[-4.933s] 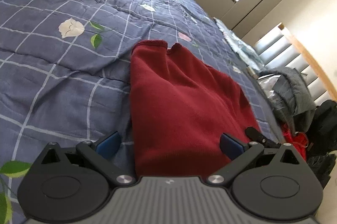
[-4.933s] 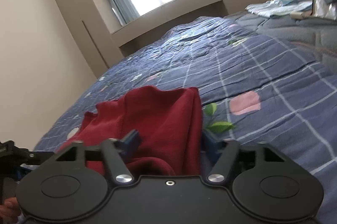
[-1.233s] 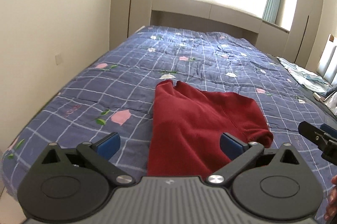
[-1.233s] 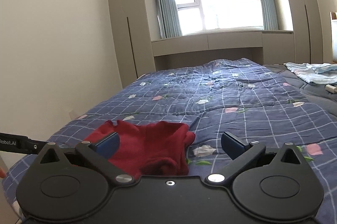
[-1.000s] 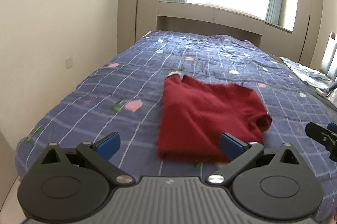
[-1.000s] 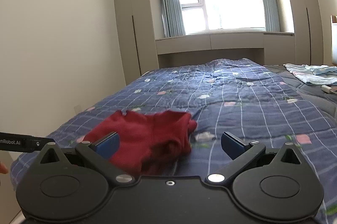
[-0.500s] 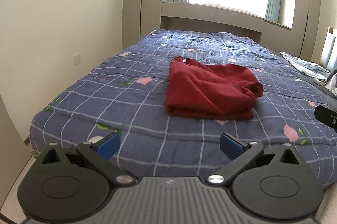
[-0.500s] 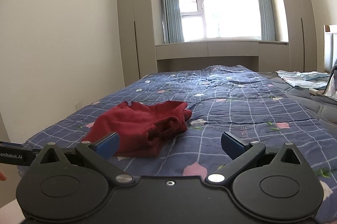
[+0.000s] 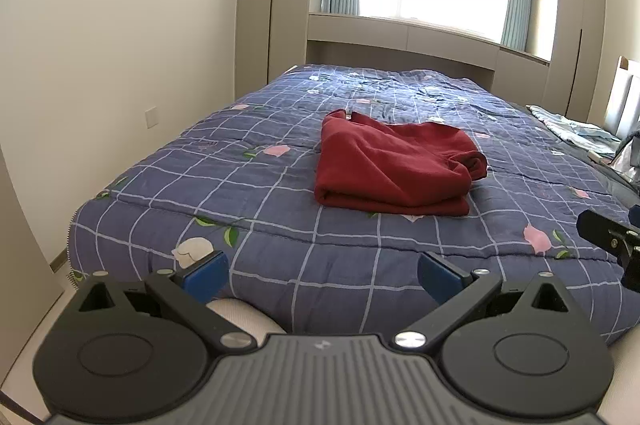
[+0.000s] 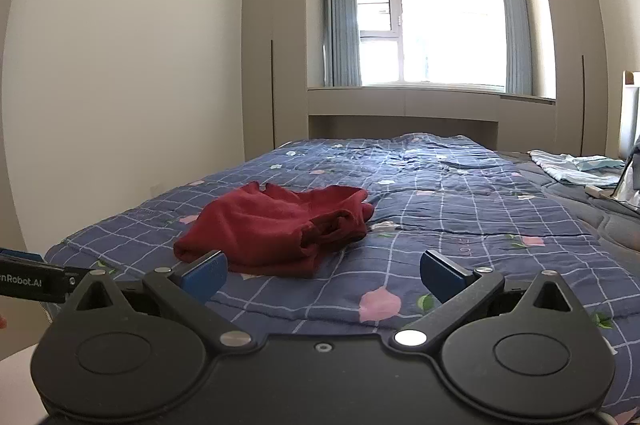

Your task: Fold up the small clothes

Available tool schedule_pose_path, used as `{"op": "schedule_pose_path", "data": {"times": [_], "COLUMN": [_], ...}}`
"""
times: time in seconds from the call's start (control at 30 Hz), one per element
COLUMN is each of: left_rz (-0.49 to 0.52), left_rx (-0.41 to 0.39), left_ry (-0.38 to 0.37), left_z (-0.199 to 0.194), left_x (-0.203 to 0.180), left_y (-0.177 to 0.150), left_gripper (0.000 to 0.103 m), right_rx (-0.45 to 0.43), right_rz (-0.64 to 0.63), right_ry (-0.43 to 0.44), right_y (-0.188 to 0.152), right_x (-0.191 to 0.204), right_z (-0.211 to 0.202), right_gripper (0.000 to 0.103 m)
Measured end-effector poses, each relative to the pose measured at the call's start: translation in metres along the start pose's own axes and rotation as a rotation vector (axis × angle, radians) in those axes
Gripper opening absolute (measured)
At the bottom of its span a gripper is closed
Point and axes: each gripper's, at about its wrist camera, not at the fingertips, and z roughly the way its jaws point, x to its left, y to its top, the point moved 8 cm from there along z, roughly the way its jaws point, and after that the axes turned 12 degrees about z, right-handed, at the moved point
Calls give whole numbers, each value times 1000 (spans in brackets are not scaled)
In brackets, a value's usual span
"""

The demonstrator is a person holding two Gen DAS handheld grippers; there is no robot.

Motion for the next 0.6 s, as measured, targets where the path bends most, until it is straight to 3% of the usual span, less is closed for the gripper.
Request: {"op": "schedule_pose_path", "data": {"times": [0.6], "left_rz": [-5], "left_rx": [8], "left_ry": [2], "left_z": [-1], "left_x": [0], "left_y": [-3], "left_gripper": [103], "right_rx": [3], "right_rz": [-3], "right_ry": [4], "right_y": [-2], "right_x": [1], "right_z": [0], "right_gripper": [102]}}
